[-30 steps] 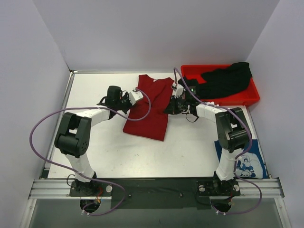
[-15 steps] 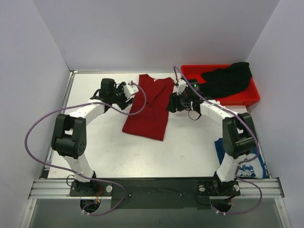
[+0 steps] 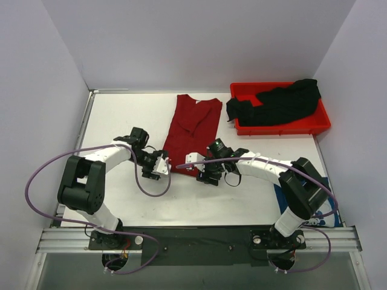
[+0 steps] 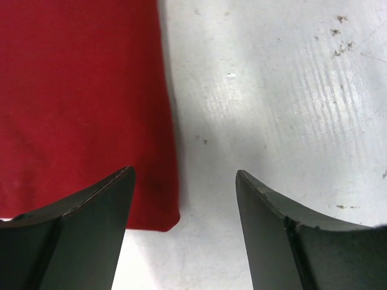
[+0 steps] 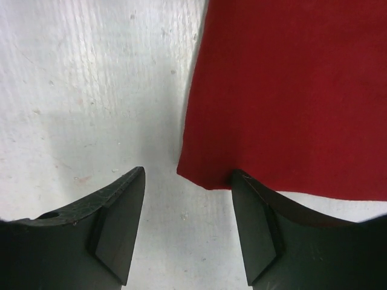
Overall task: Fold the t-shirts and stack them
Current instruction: Grab one side of the 2/3 rectangular tshirt with both arms, then fold the long partially folded tshirt into a neat square
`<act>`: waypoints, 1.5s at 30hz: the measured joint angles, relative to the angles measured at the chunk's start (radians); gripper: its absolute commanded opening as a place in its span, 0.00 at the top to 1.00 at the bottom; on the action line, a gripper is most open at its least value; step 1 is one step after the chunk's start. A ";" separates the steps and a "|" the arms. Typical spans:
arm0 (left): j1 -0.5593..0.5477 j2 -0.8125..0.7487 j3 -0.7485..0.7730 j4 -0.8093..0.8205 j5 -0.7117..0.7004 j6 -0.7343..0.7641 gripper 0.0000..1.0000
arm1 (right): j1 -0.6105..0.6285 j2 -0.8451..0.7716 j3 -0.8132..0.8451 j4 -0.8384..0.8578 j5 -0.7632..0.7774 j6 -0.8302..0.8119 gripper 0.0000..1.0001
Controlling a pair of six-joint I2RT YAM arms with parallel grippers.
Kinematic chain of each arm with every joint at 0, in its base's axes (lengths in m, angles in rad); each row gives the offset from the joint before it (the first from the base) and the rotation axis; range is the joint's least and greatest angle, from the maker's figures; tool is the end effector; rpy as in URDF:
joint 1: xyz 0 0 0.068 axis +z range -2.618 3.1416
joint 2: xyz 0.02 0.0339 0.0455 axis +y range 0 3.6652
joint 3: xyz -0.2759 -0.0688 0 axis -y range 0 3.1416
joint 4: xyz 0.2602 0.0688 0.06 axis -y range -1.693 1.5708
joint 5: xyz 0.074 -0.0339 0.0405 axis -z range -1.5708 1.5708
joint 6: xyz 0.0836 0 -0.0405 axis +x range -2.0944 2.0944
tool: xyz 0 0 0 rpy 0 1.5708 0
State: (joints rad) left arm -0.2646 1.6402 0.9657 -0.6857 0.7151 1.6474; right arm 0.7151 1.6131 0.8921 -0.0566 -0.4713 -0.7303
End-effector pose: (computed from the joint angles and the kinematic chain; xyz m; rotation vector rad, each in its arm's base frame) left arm 0.2834 -0.1336 0.1390 2.0787 1.3480 -0.5457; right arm 0.2564 0.2729 0.1583 -1.6897 1.5675 0.5433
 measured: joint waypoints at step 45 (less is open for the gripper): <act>-0.124 -0.333 0.057 -0.560 -0.047 -0.068 1.00 | 0.080 -0.264 0.196 -0.656 -0.299 -0.071 1.00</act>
State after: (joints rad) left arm -0.3885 1.3067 1.0229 -1.2457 0.6685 1.5799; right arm 0.7948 1.3491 1.0885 -0.7128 -0.7704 -0.8013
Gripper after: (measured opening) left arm 0.042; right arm 0.019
